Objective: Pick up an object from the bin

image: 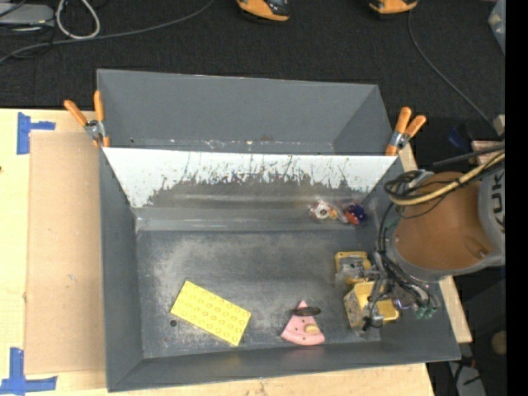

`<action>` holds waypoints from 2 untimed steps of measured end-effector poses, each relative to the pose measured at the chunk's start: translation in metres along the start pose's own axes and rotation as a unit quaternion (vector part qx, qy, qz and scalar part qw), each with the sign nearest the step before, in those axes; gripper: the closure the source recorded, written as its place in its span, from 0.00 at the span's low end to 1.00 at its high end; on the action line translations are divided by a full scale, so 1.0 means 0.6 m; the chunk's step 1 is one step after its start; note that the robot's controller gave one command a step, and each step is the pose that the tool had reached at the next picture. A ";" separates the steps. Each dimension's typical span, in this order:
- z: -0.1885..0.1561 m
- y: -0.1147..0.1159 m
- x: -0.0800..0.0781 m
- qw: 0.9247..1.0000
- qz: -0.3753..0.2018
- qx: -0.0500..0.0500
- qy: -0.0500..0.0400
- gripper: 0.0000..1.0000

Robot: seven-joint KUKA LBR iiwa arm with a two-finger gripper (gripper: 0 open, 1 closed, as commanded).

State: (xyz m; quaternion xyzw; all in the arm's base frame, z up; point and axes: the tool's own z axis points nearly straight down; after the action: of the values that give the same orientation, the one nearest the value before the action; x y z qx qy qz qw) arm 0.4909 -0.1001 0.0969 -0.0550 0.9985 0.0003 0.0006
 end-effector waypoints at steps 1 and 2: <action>-0.003 0.094 0.013 0.999 0.041 -0.002 0.003 0.00; 0.027 0.000 0.024 0.999 0.046 0.000 0.001 0.00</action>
Offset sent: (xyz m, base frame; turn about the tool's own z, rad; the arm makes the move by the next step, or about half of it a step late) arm -0.0158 -0.0565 -0.0269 0.1040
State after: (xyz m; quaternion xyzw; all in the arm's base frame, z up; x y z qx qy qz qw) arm 0.4766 -0.1017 0.0808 -0.0095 1.0000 0.0002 0.0000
